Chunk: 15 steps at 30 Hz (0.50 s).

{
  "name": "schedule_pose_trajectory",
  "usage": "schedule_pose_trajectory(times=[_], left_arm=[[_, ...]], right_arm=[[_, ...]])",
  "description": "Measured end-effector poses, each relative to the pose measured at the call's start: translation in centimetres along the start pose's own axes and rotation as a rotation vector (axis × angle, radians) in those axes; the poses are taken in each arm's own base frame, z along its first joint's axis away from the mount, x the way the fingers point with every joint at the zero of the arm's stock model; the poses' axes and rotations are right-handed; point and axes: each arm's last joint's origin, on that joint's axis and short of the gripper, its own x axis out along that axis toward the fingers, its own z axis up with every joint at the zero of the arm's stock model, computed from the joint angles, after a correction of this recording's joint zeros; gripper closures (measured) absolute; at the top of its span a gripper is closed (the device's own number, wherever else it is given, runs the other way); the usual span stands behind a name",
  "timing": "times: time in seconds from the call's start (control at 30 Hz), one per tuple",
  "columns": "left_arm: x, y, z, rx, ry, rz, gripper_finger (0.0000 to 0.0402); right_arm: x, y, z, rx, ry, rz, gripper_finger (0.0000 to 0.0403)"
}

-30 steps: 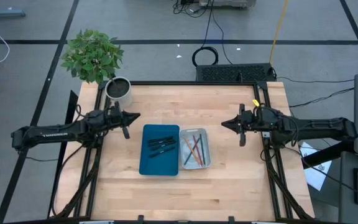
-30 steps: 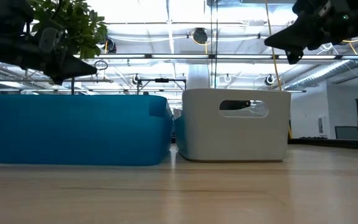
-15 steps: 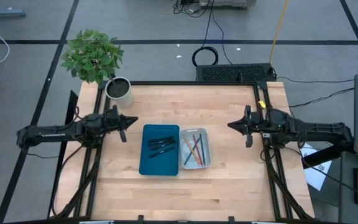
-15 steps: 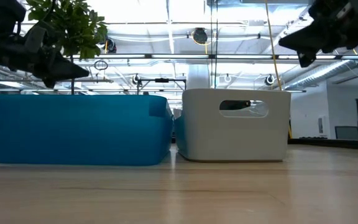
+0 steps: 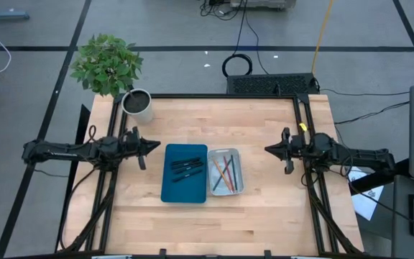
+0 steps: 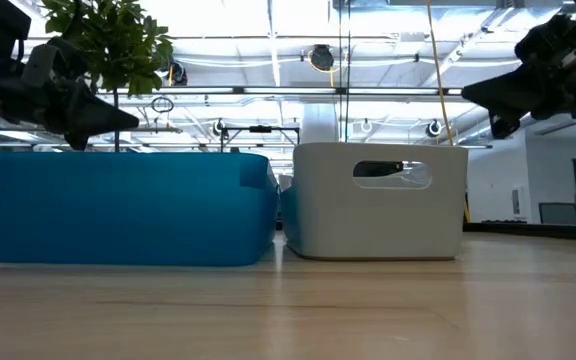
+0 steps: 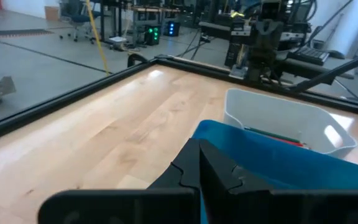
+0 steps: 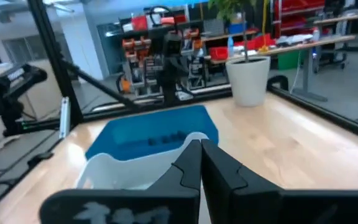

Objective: Sort pens & pencils
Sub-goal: Return to Home Position

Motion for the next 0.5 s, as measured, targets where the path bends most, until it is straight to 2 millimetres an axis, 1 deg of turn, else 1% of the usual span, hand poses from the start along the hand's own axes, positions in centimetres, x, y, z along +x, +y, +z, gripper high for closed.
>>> schedule_pose_trajectory(times=[0.13,0.27,0.5], left_arm=[[-0.04,-0.24,-0.08,0.009,0.008,-0.026,0.0401],[-0.09,-0.49,-0.40,0.044,0.042,-0.051,0.0401],[-0.10,-0.81,-0.44,0.099,0.042,-0.080,0.0401]], right_arm=[[0.11,0.05,-0.22,-0.031,0.022,0.014,0.0403],[0.10,0.21,-0.26,-0.105,0.024,0.032,0.0403],[0.24,0.18,-0.51,-0.104,0.053,0.027,0.0403]])
